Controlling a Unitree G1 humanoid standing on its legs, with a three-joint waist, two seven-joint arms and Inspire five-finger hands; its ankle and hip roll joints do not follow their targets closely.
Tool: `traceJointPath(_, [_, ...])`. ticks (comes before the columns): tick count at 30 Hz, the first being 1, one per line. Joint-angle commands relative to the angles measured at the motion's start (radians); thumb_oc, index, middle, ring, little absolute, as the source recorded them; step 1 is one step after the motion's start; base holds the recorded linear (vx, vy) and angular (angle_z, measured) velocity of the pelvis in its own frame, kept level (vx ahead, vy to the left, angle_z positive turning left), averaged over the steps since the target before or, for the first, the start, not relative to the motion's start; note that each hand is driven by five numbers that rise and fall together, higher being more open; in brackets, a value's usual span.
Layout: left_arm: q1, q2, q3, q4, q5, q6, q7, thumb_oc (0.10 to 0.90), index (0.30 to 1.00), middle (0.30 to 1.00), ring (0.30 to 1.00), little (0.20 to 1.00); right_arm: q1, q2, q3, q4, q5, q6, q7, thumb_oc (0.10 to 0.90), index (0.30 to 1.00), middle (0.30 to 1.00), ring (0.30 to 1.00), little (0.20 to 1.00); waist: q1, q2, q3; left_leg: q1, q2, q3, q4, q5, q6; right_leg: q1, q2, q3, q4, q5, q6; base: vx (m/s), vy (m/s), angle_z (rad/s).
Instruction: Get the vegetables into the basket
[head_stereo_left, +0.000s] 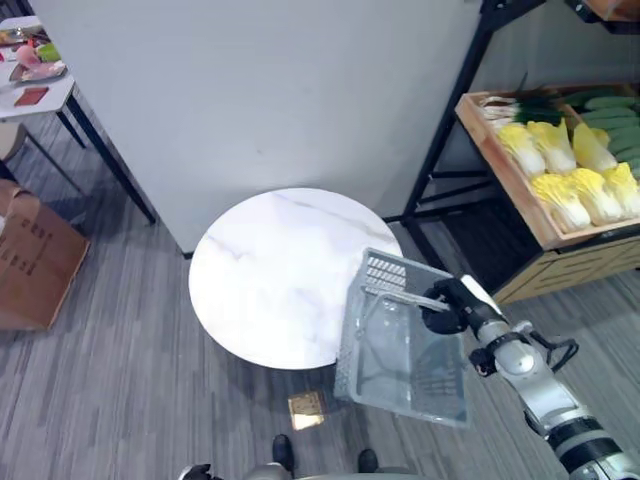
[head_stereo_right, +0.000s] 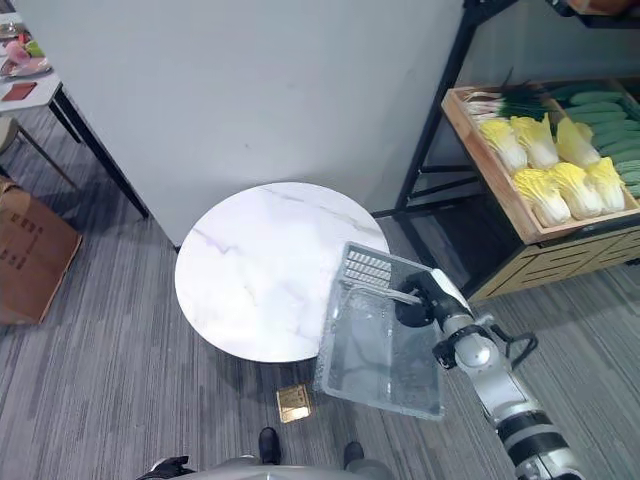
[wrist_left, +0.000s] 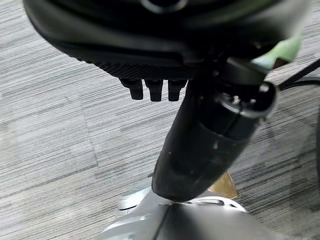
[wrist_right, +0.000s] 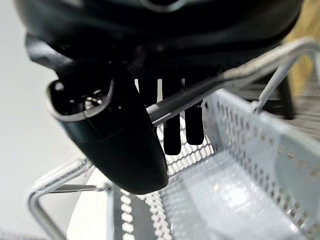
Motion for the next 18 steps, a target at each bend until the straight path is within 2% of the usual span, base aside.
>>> traceJointPath(1, [-0.077,0.001,-0.020,0.064,0.020,-0.004,-0.017,0.900,1.000,1.000,1.000,1.000,-0.156,0.006,-0.096,-0.131,-0.004,-0.100,-0.062,0.400,0.300,0.300,0.300,0.300,0.025,-0.050,-0.038,0.046,-0.008,-0.074,0.008,-0.089,-0.035,-0.011,-0.038,-0.006,0.063,-0.019,0.066,0.00,0.000,0.00])
traceJointPath(4, [-0.063,-0.030,-0.031,0.073,0.059,0.001,-0.027,0.900,1.000,1.000,1.000,1.000,-0.023,0.065,-0.130,-0.143,0.005,-0.102,-0.056,0.400,0.300,0.300,0.300,0.300,-0.018,-0.031,-0.039,0.070,-0.010,-0.035,0.016,-0.109,-0.025,-0.022,-0.037,0.034,0.073,-0.014,0.070,-0.02,0.080,-0.16])
traceJointPath(9, [-0.088,-0.027,-0.056,0.056,0.102,-0.003,-0.021,0.900,1.000,1.000,1.000,1.000,0.039,0.145,-0.090,-0.153,0.034,-0.112,-0.048,0.400,0.300,0.300,0.300,0.300,-0.076,-0.015,0.000,0.070,-0.021,0.052,0.026,-0.127,-0.007,-0.088,-0.037,0.127,0.100,0.014,0.098,-0.06,0.118,-0.80])
traceJointPath(14, [-0.100,-0.012,-0.062,0.044,0.123,-0.010,-0.018,0.900,1.000,1.000,1.000,1.000,0.017,0.160,-0.051,-0.161,0.030,-0.113,-0.044,0.400,0.300,0.300,0.300,0.300,-0.096,-0.011,0.016,0.069,-0.023,0.133,0.020,-0.134,-0.003,-0.139,-0.032,0.184,0.096,0.053,0.126,-0.03,0.078,-0.59])
traceJointPath(18, [-0.115,0.001,-0.058,0.040,0.123,-0.013,-0.012,0.900,1.000,1.000,1.000,1.000,-0.008,0.166,-0.027,-0.163,0.028,-0.116,-0.046,0.400,0.300,0.300,0.300,0.300,-0.098,-0.015,0.033,0.068,-0.020,0.183,0.020,-0.135,-0.004,-0.173,-0.031,0.186,0.096,0.086,0.143,-0.03,0.026,-0.65])
